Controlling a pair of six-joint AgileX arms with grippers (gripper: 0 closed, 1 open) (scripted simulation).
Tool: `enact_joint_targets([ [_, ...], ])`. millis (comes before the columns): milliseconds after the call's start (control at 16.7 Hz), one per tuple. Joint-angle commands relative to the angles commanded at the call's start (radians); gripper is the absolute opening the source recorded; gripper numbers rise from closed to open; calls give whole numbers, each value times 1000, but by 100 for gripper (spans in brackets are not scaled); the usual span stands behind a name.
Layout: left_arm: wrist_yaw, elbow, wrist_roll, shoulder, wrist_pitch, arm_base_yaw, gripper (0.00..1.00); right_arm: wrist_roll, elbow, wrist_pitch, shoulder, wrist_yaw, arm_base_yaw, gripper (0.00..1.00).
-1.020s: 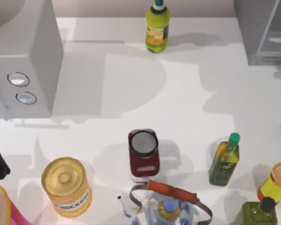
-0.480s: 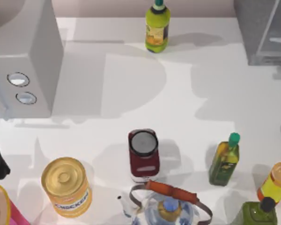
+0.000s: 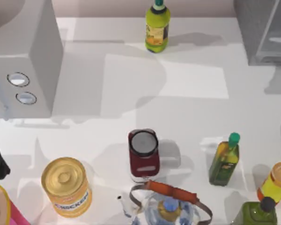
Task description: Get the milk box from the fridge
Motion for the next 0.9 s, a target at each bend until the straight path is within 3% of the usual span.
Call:
enact_joint_targets([
  [600, 0, 0, 0, 0, 0, 0, 100, 1, -454, -579, -1028, 108, 123, 0],
  [900, 0, 0, 0, 0, 0, 0, 100, -4, -578, -747, -1316, 145, 167, 0],
])
